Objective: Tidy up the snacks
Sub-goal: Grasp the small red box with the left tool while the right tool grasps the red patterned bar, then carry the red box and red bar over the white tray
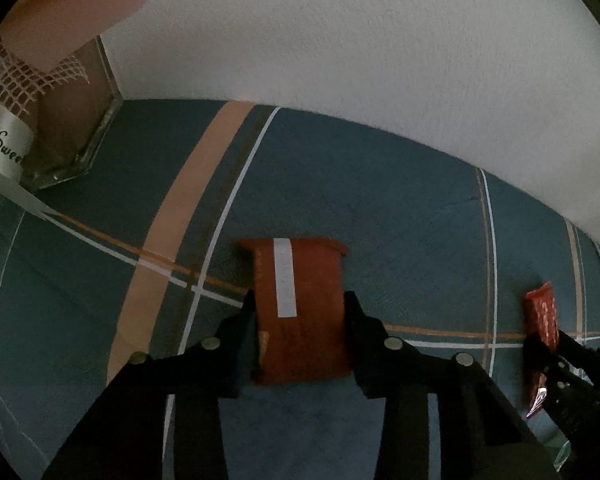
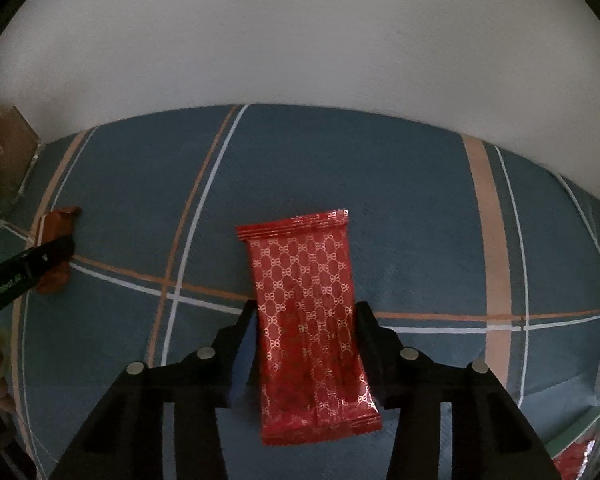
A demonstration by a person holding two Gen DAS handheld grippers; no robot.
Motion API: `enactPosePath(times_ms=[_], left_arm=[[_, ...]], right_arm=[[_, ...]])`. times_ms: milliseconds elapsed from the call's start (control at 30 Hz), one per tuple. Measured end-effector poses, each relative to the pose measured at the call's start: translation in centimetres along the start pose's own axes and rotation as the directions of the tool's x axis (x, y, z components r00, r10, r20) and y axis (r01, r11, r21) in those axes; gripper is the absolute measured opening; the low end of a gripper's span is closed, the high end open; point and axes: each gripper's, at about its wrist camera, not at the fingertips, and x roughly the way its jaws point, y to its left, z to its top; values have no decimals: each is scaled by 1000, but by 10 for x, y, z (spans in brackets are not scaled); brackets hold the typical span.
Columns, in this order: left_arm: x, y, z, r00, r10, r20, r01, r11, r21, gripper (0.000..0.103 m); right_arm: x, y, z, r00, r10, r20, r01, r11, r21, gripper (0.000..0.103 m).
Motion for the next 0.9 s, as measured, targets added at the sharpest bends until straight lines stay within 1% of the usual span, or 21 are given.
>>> enactPosePath(times_ms=[167,233,333,367,433,533,667,733,800,833,867,900], left_arm=[[-8,-1,-8,1000,-5,-18,5,999,-32,41],[-16,-2,-12,1000,8,-26,-9,999,-40,41],[-35,-6,-20,1000,18,-24,-19,998,-58,41],[-41,-7,-22,1000,19,-22,-20,997,-68,41],[-56,-11,-31,999,26,-28,-28,996,-80,41],[-79,-15,-51,999,22,-32,-25,994,-104,41],[-115,-24,-80,1000,-14,4,15,992,-126,41],[-125,-26,-91,999,-35,16,37,989,-142,41],[-138,-30,-108,998,-52,30,56,986,-156,41],[-144,-32,-115,998,-56,35,61,986,-157,41],[-151,-35,-126,997,-61,42,67,985,-158,41],[-153,-37,-130,997,-69,46,75,985,-158,41]], right_arm=[[-8,0,1,1000,0,-15,0,1000,8,47],[-14,0,-1,1000,2,-14,-2,1000,9,47],[-32,-2,-10,1000,23,-10,-23,999,32,47],[-35,1,-6,1000,29,-10,-29,999,35,47],[-50,1,-11,999,36,-4,-36,998,43,47],[-70,3,-23,999,43,10,-43,998,53,47],[-99,0,-46,997,73,29,-75,994,81,47],[-114,-9,-72,996,80,43,-84,992,96,47],[-128,-10,-85,995,84,56,-90,990,110,47],[-143,-8,-99,994,87,66,-94,988,121,47],[-148,-9,-106,993,93,74,-102,986,130,47],[-151,-10,-111,992,97,80,-107,985,138,47]])
